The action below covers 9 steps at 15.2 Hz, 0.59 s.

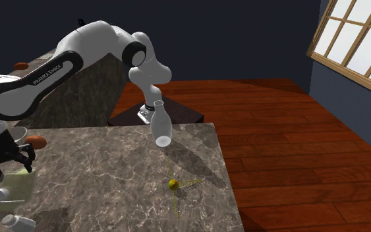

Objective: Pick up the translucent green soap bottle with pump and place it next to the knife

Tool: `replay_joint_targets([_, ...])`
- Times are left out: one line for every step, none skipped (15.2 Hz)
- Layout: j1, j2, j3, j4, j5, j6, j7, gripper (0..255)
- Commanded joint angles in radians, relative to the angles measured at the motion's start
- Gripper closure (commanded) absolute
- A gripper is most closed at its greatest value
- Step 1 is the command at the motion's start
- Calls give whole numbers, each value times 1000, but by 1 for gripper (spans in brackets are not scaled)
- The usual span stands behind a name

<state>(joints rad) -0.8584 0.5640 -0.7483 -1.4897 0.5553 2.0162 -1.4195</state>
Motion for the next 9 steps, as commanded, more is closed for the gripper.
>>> replay_joint_targets([0,7,5,-17,8,22,-8,255])
replay_joint_targets([0,11,7,-24,13,32,-12,255])
replay_joint_targets([-1,15,10,-31,17,42,-16,255])
replay_joint_targets([-1,20,13,-38,21,52,-20,255])
replay_joint_targets([-2,24,16,-45,26,62,-24,255])
replay_joint_targets([-3,29,19,-51,31,72,-28,255])
replay_joint_targets([-4,34,22,-57,36,82,-32,255])
replay_joint_targets([-5,39,26,-63,41,92,-37,255])
replay_joint_targets([-6,44,29,-68,46,101,-41,255])
